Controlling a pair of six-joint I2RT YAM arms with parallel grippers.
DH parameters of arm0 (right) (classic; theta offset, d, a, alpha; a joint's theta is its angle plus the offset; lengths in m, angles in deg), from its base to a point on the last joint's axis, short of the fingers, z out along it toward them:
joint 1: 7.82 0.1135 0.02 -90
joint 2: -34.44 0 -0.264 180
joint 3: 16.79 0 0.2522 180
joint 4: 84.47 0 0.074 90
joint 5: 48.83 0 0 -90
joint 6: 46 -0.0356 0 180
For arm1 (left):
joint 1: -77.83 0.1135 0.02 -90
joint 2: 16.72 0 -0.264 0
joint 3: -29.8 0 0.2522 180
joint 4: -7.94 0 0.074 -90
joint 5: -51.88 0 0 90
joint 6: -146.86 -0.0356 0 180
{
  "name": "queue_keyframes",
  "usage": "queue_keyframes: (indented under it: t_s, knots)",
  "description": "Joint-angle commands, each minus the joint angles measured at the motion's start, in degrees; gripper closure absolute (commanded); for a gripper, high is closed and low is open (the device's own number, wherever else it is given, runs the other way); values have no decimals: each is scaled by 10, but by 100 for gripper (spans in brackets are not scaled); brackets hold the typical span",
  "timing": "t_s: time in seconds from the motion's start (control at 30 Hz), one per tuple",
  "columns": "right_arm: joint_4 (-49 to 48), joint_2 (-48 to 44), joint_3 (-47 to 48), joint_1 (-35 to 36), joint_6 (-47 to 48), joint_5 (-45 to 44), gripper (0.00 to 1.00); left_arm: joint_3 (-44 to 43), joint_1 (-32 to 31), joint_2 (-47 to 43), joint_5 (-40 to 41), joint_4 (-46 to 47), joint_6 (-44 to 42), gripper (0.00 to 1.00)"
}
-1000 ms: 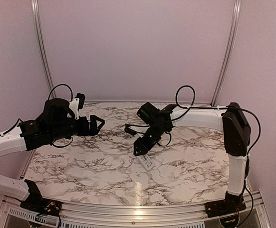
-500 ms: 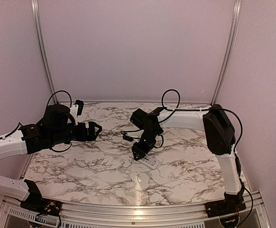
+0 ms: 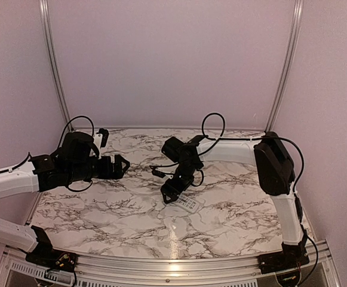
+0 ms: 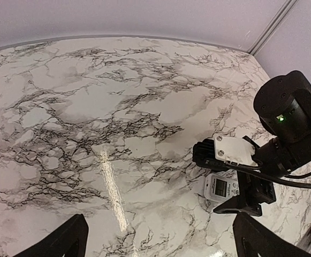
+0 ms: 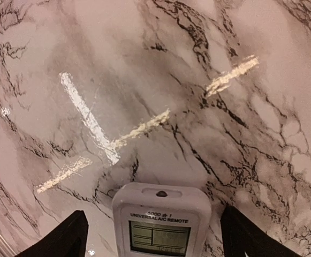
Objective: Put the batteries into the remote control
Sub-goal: Place the remote control at the center of the board, then reset both arms
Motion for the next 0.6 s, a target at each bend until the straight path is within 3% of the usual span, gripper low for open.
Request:
queue_keyframes:
  t_s: [0.0,0.07,0.3,0.57]
  knots:
    - [-42,-42,-17,-8,-2,7,7,-49,7,26,-2,-32,-5,1]
    - [-67,-67,-33,-17,-5,12,2,-70,10,41,-2,-44,-5,1]
    - [-185,-178,-112,-61,-31,8,1,-148,36,76,-36,-61,-32,1]
    - [-350,-349,-321,-159,-82,44,1,-205,93,119,-27,-73,-29,1]
